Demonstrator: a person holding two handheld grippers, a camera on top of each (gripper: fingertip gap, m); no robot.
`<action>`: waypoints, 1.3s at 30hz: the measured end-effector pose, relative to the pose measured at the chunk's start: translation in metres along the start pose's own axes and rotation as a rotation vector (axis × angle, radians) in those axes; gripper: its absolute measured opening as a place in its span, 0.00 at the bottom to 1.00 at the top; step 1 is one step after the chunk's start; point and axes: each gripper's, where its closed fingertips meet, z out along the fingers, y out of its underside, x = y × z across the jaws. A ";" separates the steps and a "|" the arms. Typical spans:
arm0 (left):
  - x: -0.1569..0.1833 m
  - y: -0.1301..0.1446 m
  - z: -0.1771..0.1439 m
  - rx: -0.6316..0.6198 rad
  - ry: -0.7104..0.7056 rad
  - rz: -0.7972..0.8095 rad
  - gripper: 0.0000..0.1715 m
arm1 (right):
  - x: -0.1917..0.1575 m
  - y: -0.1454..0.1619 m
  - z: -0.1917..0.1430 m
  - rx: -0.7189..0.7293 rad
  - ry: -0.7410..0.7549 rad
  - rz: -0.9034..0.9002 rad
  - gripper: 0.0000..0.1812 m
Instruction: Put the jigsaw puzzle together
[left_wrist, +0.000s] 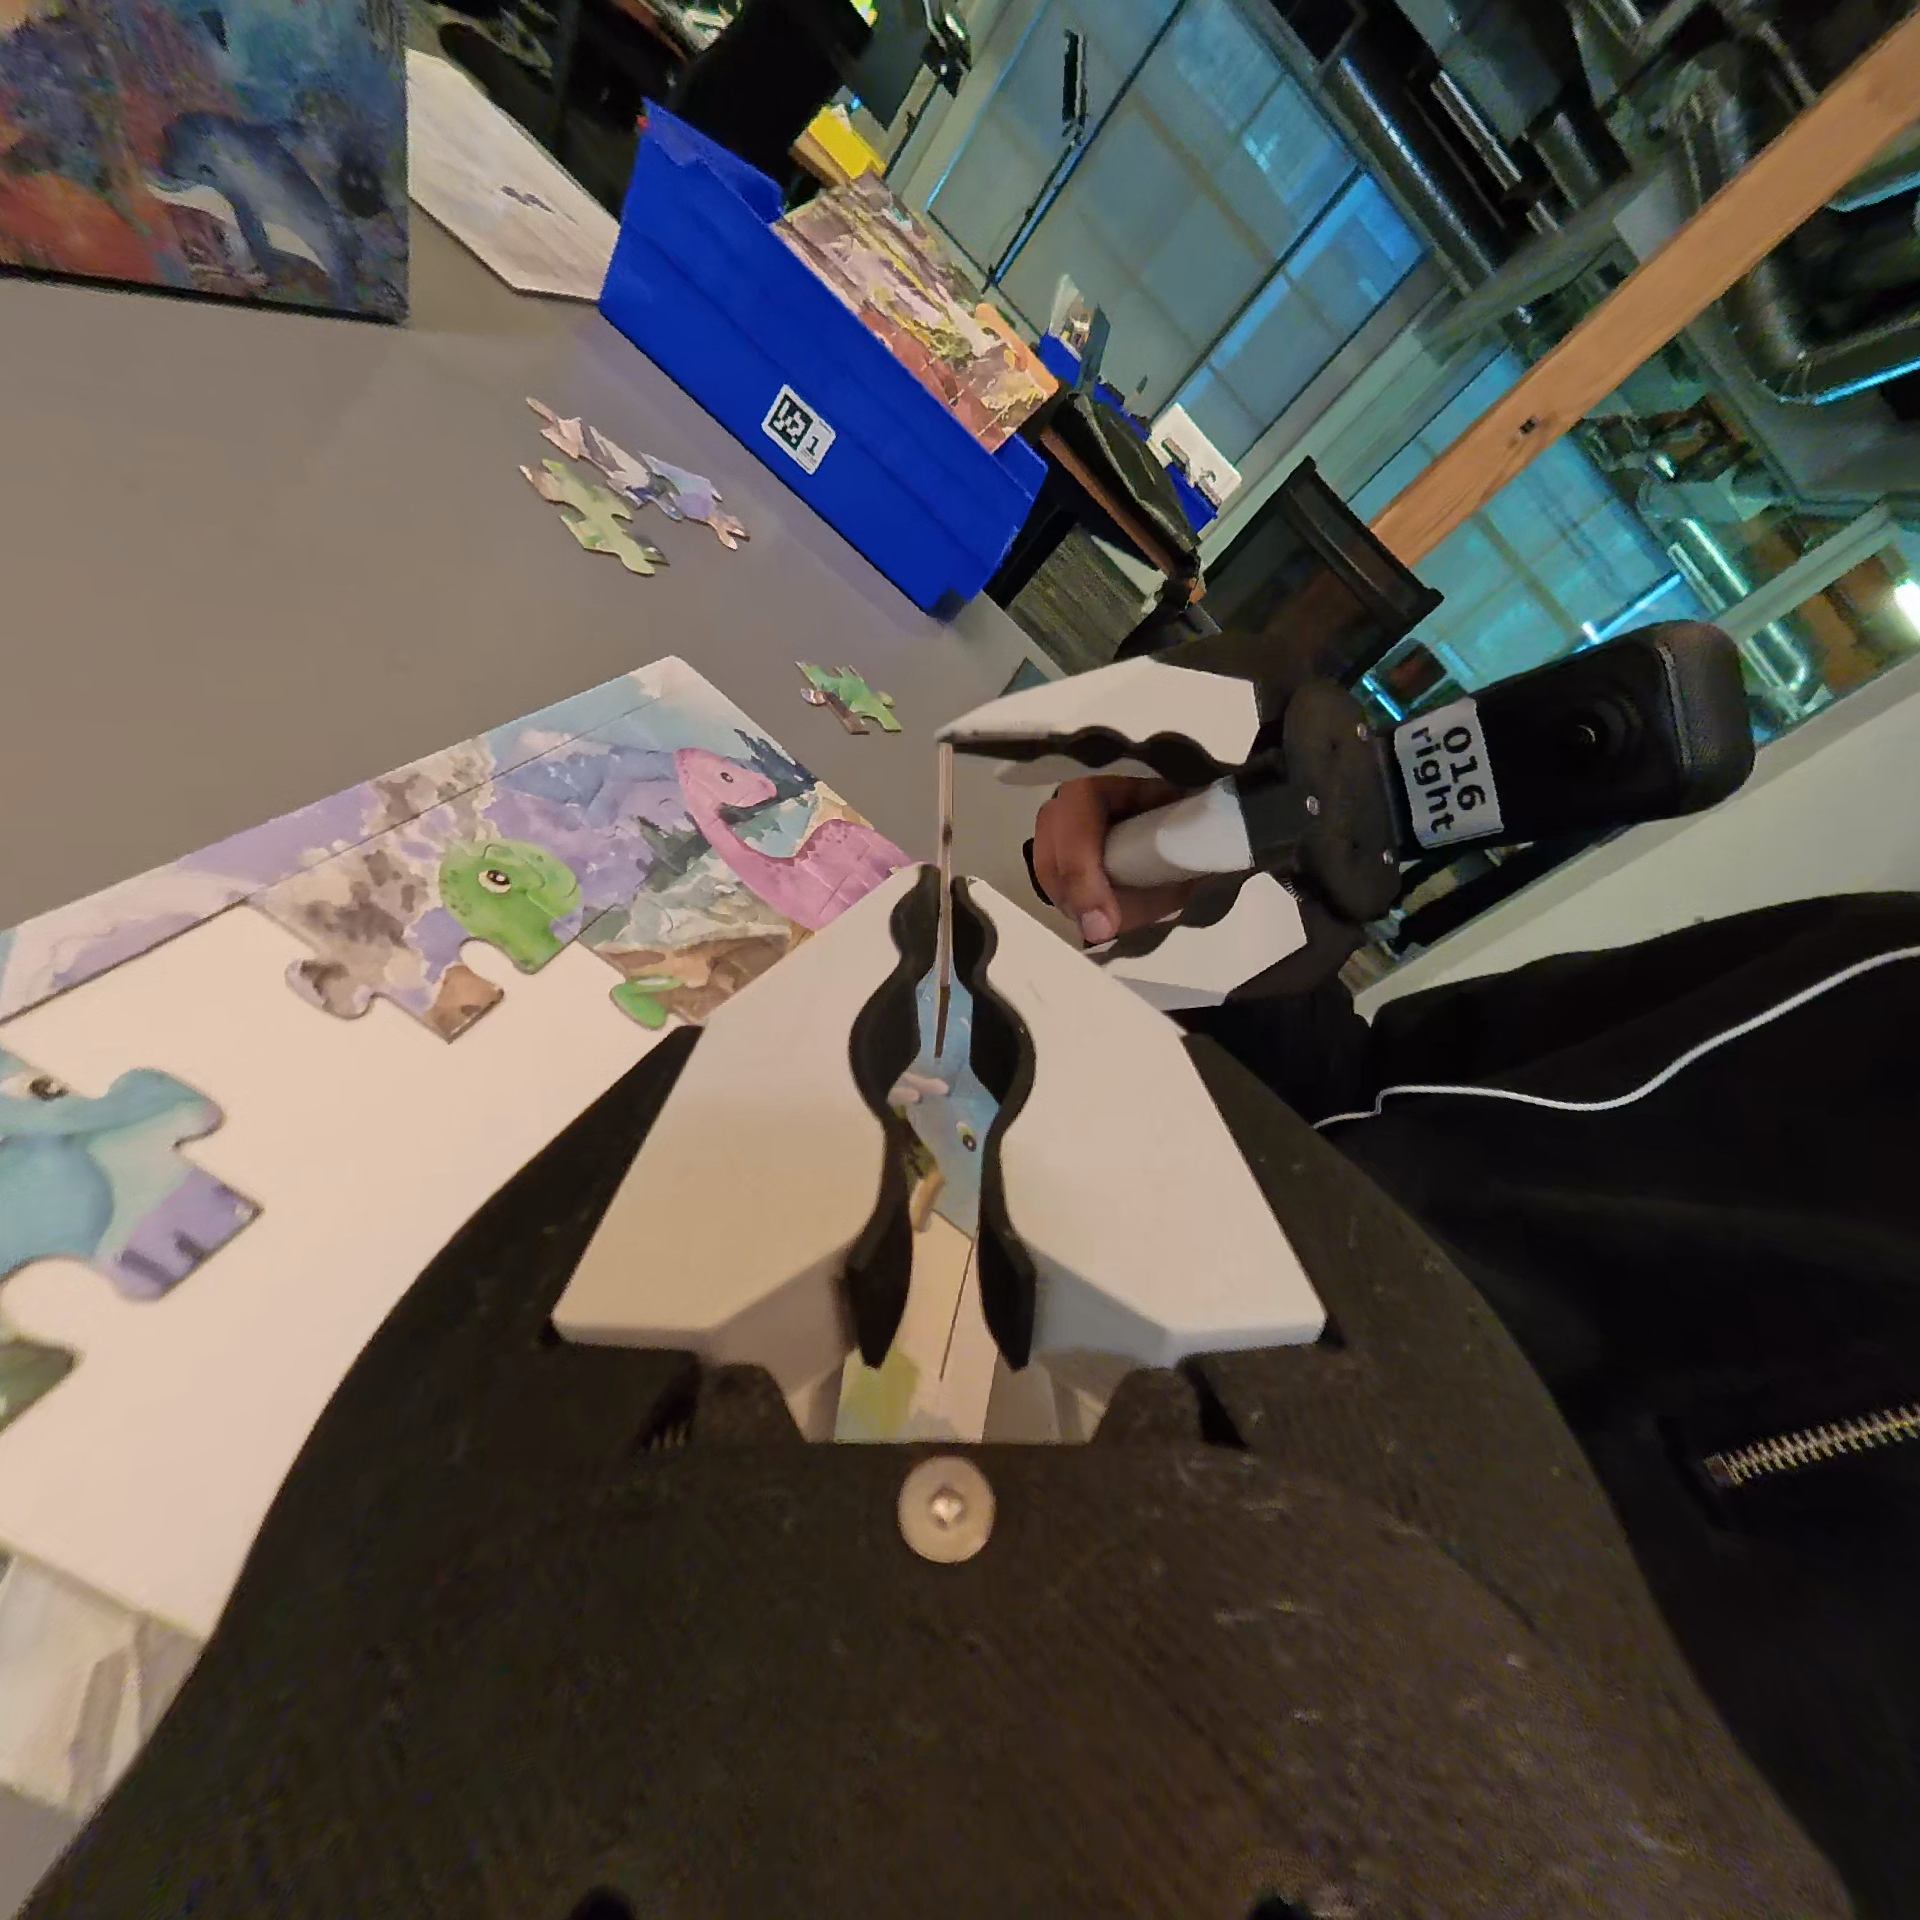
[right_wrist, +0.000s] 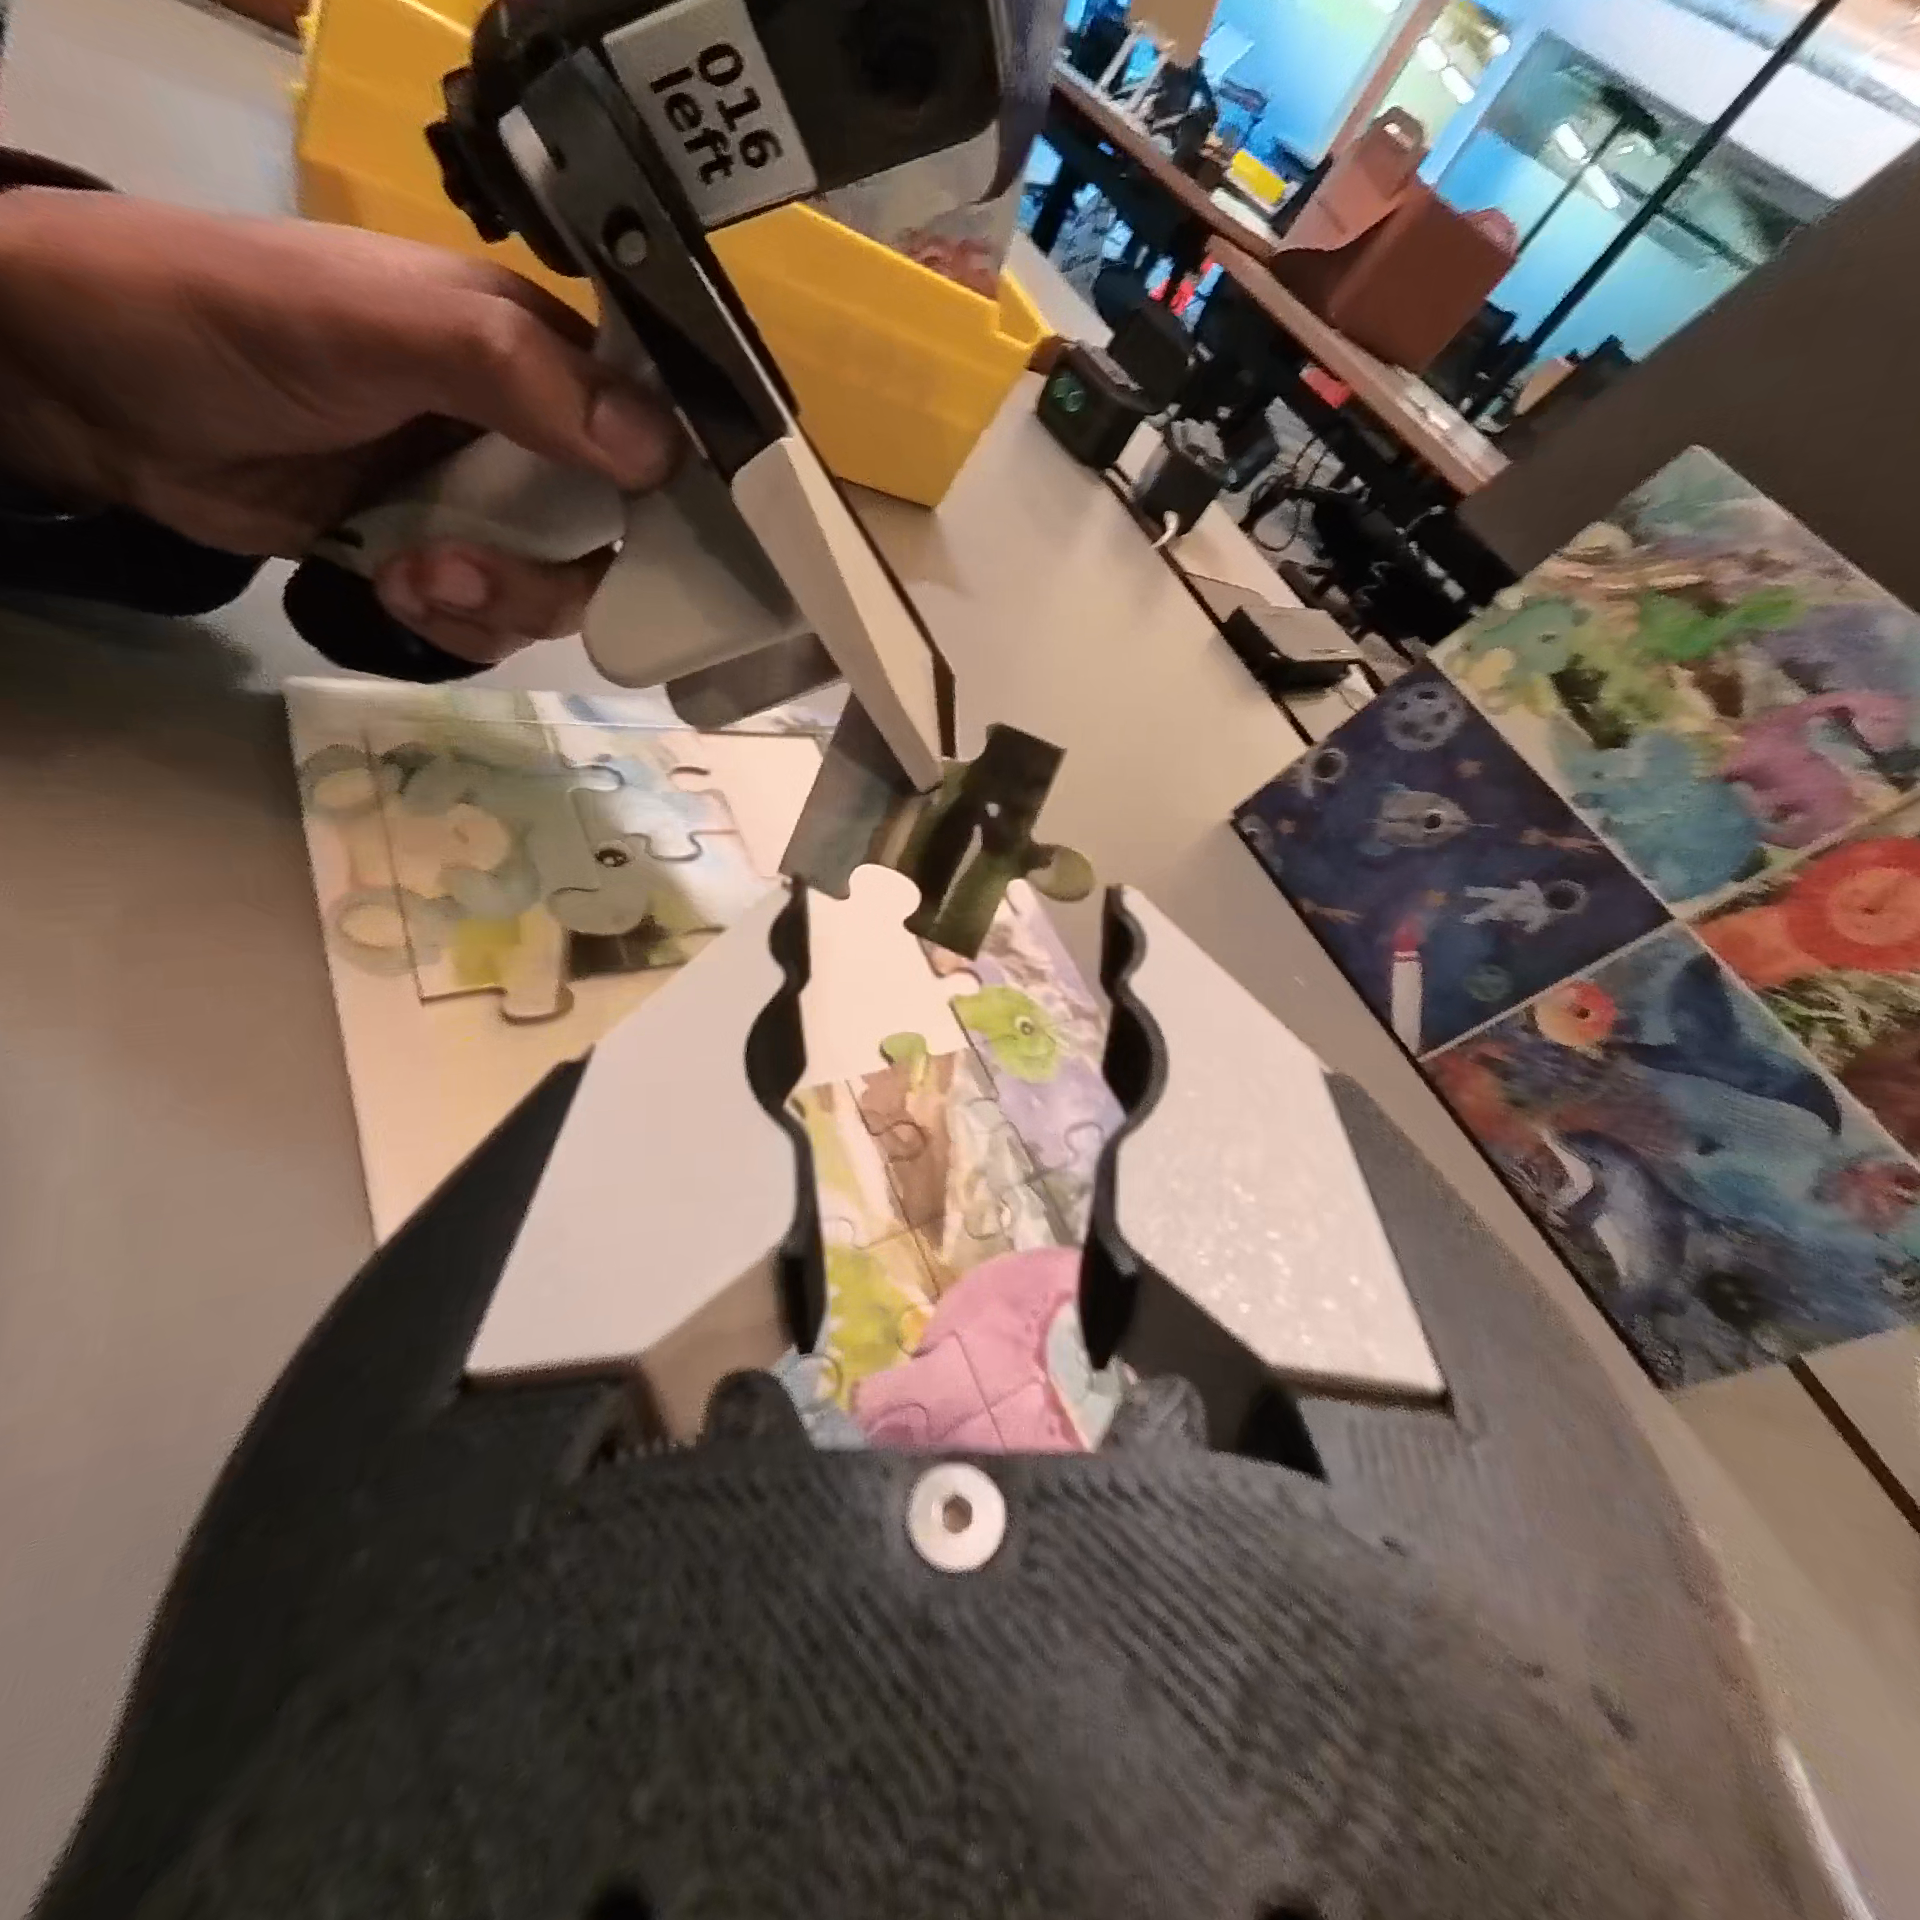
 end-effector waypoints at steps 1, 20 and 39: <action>0.001 -0.001 0.005 -0.008 0.001 0.005 0.00 | 0.003 0.003 -0.002 0.003 0.010 0.009 0.31; 0.011 0.007 0.064 -0.127 0.081 0.040 0.00 | 0.039 0.028 -0.044 0.175 -0.152 0.476 0.03; 0.014 -0.038 0.043 -0.024 -0.018 0.311 0.08 | 0.106 0.049 -0.083 0.336 0.047 0.696 0.00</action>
